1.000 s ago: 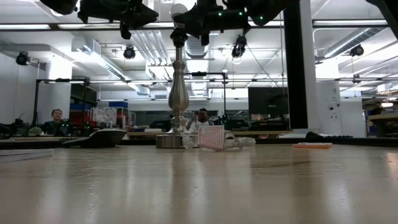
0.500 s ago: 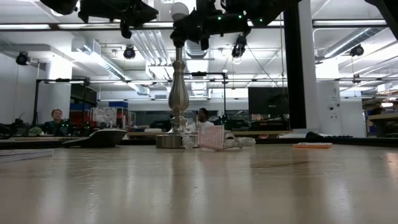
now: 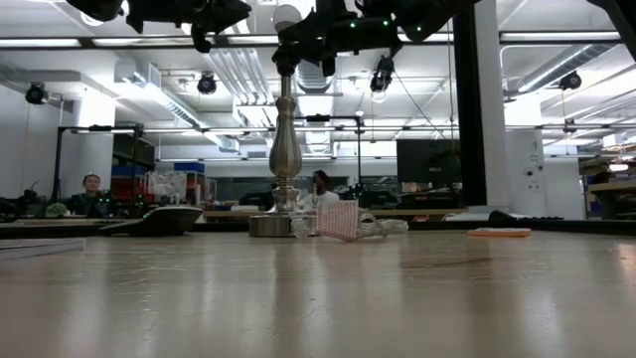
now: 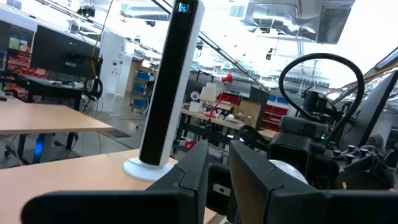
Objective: Screw lightbulb
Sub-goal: Insert the lightbulb into the lamp
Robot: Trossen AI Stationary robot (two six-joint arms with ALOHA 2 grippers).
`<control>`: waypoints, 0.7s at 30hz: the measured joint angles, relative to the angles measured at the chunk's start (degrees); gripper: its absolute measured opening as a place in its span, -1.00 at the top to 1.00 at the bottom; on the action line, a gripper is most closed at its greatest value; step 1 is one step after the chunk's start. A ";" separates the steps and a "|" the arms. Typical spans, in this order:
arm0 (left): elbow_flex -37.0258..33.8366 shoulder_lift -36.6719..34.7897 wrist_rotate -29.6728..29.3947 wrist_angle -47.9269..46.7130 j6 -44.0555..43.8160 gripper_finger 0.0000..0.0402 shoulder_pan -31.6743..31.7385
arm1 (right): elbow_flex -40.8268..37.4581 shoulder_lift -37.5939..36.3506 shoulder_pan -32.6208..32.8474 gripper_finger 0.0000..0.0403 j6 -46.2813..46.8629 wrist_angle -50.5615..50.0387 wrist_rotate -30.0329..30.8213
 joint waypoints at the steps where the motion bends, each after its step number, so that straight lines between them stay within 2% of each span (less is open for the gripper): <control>1: 0.00 0.00 0.03 0.74 -1.01 0.74 -0.01 | 0.02 -0.02 0.00 0.07 -0.02 0.02 0.00; 4: 0.00 0.00 2.79 5.01 -3.07 0.76 -0.45 | 0.05 -0.11 0.00 0.05 0.08 -0.55 0.00; 6: 0.10 -0.04 4.15 6.52 -1.10 0.77 -1.43 | 0.07 -0.11 0.00 0.05 0.12 -1.35 0.02; 11: 1.53 0.39 4.33 5.23 2.41 0.79 -3.23 | 0.09 -0.13 0.00 0.05 0.62 -1.58 0.04; 21: 3.85 2.74 3.87 1.91 2.84 0.81 -3.19 | 2.46 -0.42 0.00 0.05 -0.49 -5.26 0.02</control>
